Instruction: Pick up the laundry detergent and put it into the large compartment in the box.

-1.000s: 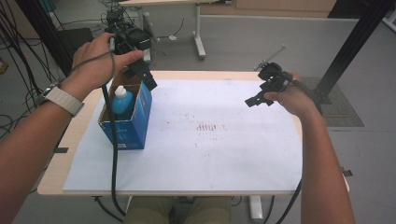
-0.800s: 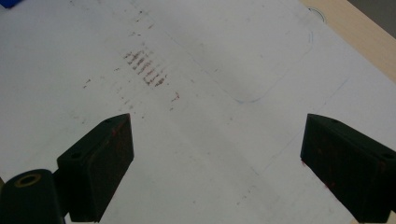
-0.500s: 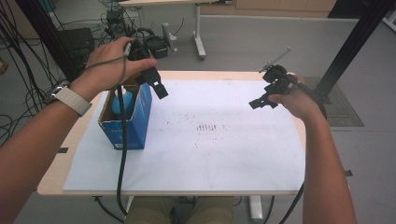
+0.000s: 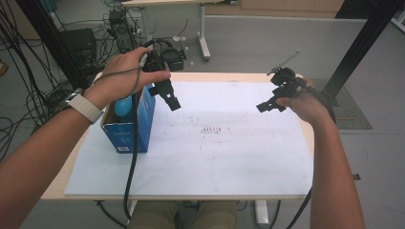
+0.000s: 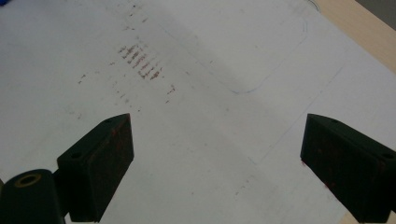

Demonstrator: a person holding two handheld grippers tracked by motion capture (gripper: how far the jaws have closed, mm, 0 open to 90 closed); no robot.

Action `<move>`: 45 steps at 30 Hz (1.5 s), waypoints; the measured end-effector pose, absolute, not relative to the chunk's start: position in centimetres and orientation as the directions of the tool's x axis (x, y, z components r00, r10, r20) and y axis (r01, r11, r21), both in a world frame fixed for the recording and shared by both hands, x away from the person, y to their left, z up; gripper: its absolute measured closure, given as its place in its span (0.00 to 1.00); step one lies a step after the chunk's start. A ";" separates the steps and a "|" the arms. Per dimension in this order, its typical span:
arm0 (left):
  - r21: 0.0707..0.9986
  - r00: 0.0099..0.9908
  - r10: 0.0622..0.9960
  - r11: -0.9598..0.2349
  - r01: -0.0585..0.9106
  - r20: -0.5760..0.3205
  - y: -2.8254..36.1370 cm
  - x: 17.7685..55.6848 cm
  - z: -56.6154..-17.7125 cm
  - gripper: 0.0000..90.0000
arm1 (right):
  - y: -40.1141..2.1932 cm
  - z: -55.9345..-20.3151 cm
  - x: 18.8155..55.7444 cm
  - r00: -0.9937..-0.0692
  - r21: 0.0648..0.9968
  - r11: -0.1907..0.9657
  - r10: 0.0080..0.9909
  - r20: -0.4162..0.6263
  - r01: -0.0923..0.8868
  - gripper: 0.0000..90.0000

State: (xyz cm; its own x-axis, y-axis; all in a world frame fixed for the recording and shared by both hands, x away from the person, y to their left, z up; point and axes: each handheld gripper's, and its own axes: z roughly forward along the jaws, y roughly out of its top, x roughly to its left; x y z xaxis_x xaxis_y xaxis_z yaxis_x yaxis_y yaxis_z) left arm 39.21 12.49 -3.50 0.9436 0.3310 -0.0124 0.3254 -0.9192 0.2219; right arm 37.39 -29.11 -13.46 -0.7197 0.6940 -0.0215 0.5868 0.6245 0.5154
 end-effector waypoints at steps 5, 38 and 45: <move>0.210 0.954 0.300 -0.931 0.298 -0.022 11.7 39.1 -4.4 0.06 | -29.2 -13.5 37.3 -0.718 0.518 0.622 0.696 -0.022 0.587 0.11; 0.182 0.966 0.254 -0.949 0.258 -0.046 10.1 39.1 -7.9 0.06 | -29.8 -14.5 37.4 -0.710 0.521 0.610 0.704 -0.010 0.597 0.10; 0.181 0.967 0.249 -0.950 0.254 -0.049 10.0 39.2 -8.0 0.06 | -29.8 -14.5 37.3 -0.710 0.521 0.610 0.704 -0.011 0.597 0.11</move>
